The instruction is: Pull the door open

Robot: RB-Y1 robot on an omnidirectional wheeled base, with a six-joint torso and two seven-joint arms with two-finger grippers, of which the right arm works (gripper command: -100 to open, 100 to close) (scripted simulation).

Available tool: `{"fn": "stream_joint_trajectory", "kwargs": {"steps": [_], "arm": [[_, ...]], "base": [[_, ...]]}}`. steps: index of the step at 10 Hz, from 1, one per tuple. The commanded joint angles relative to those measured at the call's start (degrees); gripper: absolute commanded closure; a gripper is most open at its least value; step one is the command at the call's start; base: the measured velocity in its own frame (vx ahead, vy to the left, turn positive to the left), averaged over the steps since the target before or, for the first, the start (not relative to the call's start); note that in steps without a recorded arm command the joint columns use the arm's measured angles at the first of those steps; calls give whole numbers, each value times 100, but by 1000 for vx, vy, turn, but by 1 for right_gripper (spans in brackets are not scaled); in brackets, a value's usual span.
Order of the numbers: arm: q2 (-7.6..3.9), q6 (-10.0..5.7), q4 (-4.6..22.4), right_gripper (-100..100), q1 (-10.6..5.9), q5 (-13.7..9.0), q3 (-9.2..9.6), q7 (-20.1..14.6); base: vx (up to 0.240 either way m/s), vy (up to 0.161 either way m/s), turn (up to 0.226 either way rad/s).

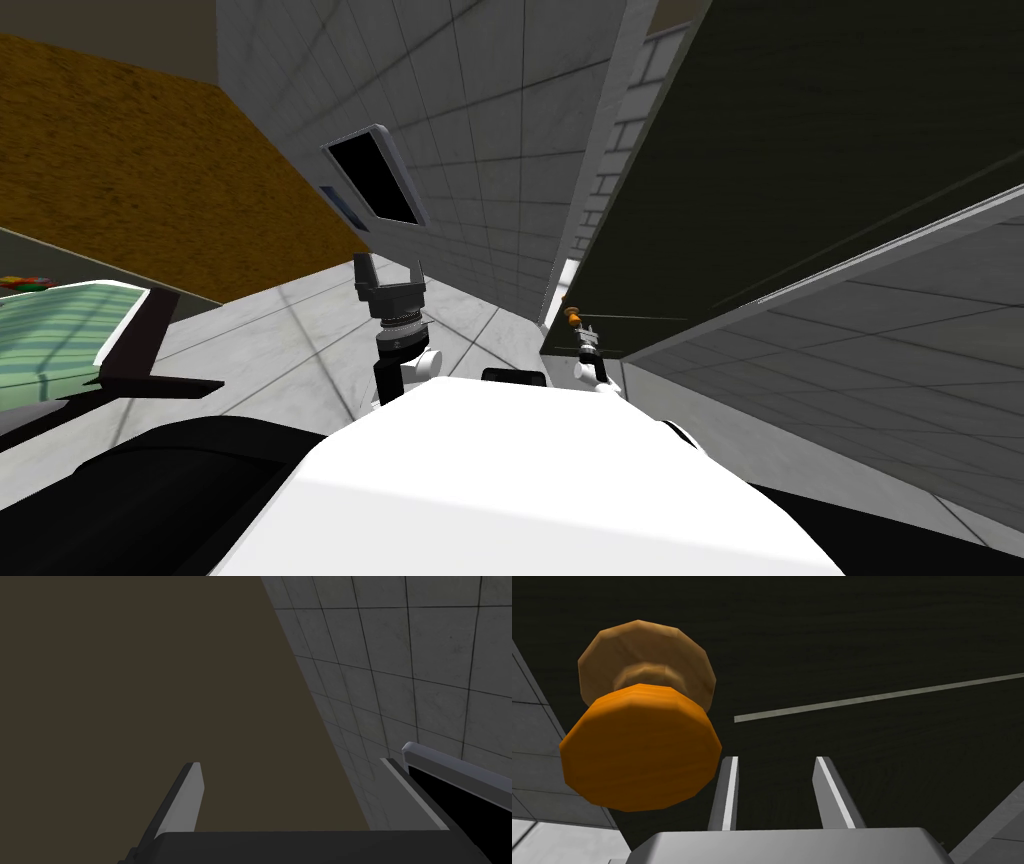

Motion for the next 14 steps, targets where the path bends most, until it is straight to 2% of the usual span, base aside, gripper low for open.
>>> {"fn": "stream_joint_trajectory", "kwargs": {"steps": [1, 5, 7, 11, 13, 14], "arm": [[74, -140, -80, -100, 4, 101, 207, -88], [73, -250, -117, -100, 51, 159, 325, -172], [71, -395, -167, -100, 113, 236, 482, -283], [69, -523, -211, -100, 167, 304, 620, -381], [69, -523, -211, -100, 167, 304, 620, -381], [-33, -491, -166, -100, 233, 244, 502, -369]], "base": [[-90, -36, 88], [-75, -32, 50], [-104, -67, 71], [-84, -32, 35], [-24, -15, 0], [6, -31, -43]]}}
